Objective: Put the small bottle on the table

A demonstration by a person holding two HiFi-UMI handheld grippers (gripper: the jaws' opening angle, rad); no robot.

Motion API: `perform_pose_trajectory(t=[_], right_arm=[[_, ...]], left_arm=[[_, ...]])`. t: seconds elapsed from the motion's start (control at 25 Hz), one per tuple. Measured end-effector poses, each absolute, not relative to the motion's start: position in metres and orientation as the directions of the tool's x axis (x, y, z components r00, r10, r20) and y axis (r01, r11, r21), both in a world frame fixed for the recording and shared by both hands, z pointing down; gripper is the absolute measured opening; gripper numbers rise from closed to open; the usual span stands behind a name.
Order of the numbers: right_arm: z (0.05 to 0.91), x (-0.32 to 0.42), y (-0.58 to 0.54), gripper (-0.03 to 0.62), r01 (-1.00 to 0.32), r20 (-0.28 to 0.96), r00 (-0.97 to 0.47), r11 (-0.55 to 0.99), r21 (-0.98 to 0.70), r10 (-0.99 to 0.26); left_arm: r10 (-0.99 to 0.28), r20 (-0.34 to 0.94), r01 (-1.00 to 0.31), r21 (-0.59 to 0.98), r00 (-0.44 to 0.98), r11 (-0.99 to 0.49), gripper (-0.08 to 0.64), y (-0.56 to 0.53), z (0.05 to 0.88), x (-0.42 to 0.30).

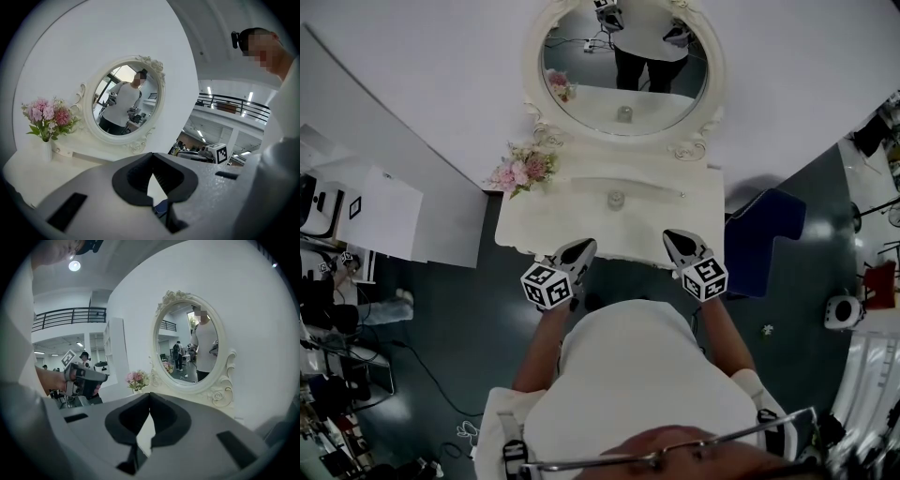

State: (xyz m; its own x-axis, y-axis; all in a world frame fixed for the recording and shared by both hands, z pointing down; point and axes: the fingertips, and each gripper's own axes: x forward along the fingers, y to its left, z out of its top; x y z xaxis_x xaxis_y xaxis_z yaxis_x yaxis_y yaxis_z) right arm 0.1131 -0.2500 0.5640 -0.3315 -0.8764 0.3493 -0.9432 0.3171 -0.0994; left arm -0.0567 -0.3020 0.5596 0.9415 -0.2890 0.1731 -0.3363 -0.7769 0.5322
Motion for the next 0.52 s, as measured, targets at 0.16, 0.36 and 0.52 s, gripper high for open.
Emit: perform_pose_trajectory(t=[0.16, 0.36, 0.52], right_arm=[[0.5650, 0.1146, -0.2497, 0.006, -0.945, 0.353, -0.325, 0.313, -0.093, -0.877], [0.5633, 0.1117, -0.2469, 0.006, -0.945, 0.356, -0.324, 0.316, -0.080, -0.877], [0.5626, 0.1126, -0.2463, 0.006, -0.946, 0.349, -0.323, 0.315, -0.080, -0.879]], left_arm=[[-0.288, 0.174, -0.336, 0.539, 0.942, -0.772, 0.003, -0.3026, 0.5608, -0.0546], [-0.285, 0.175, -0.334, 0.540, 0.943, -0.773, 0.003, -0.2999, 0.5615, -0.0531], [-0.285, 0.179, -0.336, 0.541, 0.942, -0.771, 0.003, -0.2997, 0.5639, -0.0514]])
